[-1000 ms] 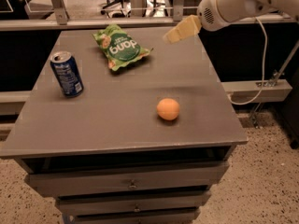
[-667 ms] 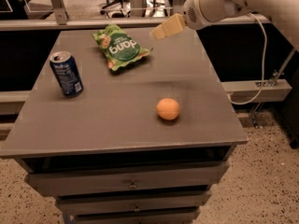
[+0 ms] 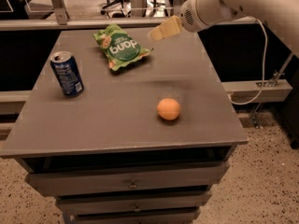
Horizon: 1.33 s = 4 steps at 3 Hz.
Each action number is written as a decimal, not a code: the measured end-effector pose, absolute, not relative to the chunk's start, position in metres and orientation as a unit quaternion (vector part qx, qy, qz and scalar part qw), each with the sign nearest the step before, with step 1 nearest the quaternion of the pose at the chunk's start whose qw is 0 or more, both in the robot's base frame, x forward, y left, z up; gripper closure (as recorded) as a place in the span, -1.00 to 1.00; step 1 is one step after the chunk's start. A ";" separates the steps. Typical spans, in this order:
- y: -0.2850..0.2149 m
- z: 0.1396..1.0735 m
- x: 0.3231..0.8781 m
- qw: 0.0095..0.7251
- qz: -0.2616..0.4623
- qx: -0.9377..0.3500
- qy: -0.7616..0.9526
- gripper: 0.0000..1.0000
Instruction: Move green rice chip bag near orange
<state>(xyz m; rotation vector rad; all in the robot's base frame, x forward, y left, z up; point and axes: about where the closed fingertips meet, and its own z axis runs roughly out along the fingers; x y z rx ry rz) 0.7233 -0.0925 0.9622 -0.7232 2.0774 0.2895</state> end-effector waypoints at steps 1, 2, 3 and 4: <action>-0.072 0.944 0.733 0.448 0.131 -0.274 0.841 -1.00; -0.053 0.928 0.745 0.455 0.142 -0.261 0.840 -1.00; -0.031 0.904 0.756 0.450 0.156 -0.260 0.840 -1.00; -0.006 0.896 0.769 0.450 0.179 -0.273 0.831 -1.00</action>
Offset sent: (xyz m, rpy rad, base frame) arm 0.0372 0.0576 -0.0518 0.1170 -0.0024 -0.0582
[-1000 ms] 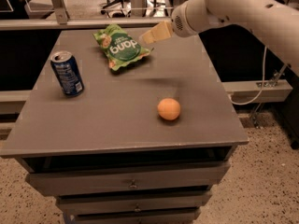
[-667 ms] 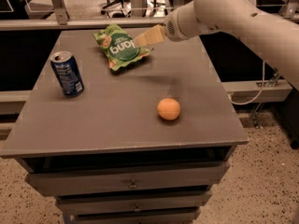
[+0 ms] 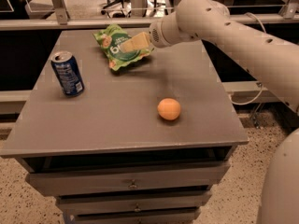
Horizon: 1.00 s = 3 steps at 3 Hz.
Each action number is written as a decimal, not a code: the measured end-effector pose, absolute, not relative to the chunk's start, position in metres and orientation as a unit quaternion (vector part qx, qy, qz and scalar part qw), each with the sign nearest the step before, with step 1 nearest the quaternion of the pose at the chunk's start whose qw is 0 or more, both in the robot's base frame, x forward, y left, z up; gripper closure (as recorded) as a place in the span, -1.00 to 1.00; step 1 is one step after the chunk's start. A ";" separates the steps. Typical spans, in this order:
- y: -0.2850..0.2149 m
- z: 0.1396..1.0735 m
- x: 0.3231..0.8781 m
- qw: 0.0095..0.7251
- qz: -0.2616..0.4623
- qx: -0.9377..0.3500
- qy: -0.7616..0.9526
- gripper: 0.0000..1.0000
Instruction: Move green rice chip bag near orange
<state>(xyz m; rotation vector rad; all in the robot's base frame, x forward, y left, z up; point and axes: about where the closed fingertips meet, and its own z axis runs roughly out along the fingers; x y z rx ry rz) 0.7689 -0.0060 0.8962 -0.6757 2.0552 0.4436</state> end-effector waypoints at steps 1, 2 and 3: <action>0.023 0.890 0.787 0.454 0.192 -0.286 0.821 -1.00; 0.037 0.887 0.794 0.454 0.197 -0.294 0.818 -1.00; 0.048 0.874 0.796 0.442 0.191 -0.309 0.820 -1.00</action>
Offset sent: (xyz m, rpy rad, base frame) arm 0.0349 0.0564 -0.0097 0.0216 -0.0248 0.0754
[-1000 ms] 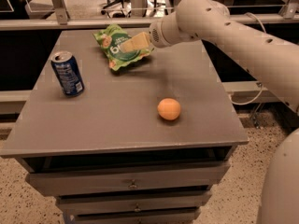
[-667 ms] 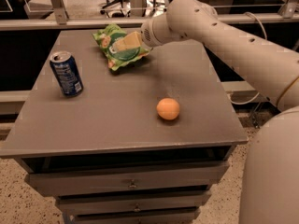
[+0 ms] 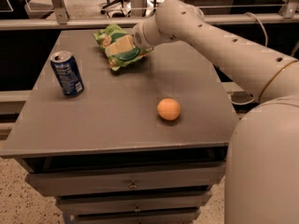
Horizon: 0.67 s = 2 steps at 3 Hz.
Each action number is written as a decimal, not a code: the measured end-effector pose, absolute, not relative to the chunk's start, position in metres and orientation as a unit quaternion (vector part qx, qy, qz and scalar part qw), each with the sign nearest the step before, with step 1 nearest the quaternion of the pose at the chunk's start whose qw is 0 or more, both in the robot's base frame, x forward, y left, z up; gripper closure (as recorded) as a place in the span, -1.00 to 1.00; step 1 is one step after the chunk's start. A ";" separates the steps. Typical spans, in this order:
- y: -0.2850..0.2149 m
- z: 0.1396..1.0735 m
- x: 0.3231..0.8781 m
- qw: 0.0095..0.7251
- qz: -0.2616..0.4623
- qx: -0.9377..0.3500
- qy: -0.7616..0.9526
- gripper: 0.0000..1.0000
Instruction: Move green rice chip bag near orange
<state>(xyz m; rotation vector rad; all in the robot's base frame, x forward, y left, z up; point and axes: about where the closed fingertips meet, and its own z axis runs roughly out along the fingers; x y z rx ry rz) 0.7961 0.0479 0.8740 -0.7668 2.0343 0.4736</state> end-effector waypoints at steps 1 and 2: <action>0.058 0.861 0.793 0.429 0.189 -0.325 0.822 -0.66; 0.064 0.849 0.787 0.414 0.190 -0.330 0.826 -0.03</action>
Offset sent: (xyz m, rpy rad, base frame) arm -0.0134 0.0195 -0.0307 -0.0486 0.0580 0.0531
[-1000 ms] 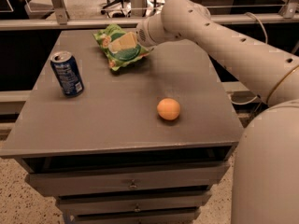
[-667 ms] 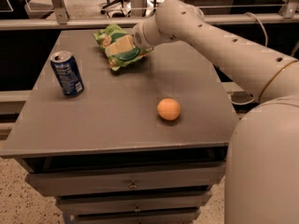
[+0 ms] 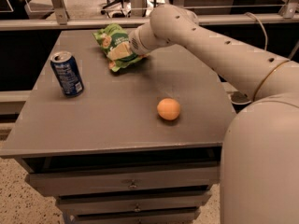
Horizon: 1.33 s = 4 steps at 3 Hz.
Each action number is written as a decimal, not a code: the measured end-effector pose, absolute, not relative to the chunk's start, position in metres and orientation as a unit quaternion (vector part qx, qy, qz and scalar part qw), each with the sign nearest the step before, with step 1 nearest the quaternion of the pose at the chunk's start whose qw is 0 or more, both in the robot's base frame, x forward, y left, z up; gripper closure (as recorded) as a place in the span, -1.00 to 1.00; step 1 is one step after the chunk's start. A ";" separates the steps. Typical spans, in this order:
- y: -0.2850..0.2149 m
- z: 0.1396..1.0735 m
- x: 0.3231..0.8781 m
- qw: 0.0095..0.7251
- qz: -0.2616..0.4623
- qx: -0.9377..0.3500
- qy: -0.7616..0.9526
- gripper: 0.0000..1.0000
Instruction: Move green rice chip bag near orange
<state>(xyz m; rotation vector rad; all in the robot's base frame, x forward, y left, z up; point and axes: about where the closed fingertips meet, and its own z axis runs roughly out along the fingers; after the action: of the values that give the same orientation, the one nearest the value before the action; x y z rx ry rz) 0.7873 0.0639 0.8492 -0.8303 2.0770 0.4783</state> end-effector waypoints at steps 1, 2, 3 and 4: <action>0.062 0.846 0.785 0.409 0.189 -0.328 0.831 0.45; 0.061 0.847 0.785 0.408 0.187 -0.327 0.832 0.90; 0.044 0.867 0.776 0.399 0.159 -0.330 0.841 1.00; 0.033 0.882 0.768 0.394 0.142 -0.329 0.847 1.00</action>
Offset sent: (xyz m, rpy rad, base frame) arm -0.0085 -0.0282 0.0189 -0.0761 0.0192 -0.0478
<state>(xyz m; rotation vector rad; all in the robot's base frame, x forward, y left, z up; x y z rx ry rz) 0.7683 0.0326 0.8825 -0.8341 2.1478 0.3613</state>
